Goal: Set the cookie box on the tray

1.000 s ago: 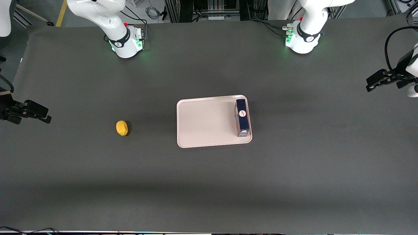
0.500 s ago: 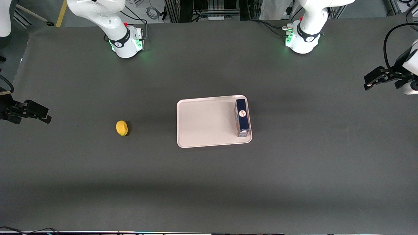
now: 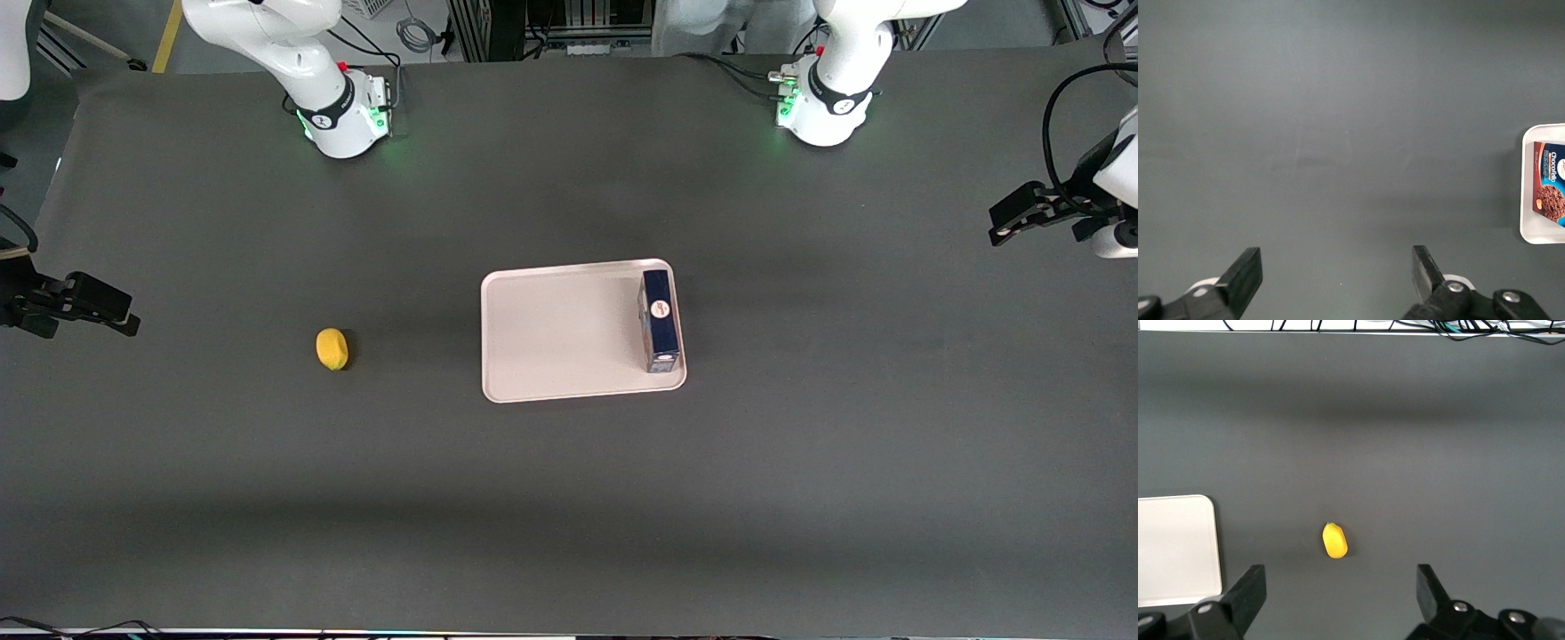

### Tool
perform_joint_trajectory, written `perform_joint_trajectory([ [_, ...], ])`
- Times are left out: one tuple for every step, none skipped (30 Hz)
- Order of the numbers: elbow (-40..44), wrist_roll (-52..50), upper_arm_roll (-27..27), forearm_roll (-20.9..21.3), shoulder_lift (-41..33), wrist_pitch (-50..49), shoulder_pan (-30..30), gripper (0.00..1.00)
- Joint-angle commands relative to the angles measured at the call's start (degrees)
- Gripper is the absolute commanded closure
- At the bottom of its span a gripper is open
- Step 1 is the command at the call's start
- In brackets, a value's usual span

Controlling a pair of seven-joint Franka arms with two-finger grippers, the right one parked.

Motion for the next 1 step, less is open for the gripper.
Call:
perform_joint_trajectory([
  [-0.84,0.97,0.22,-0.75,-1.14,0.18,-0.19,0.0],
])
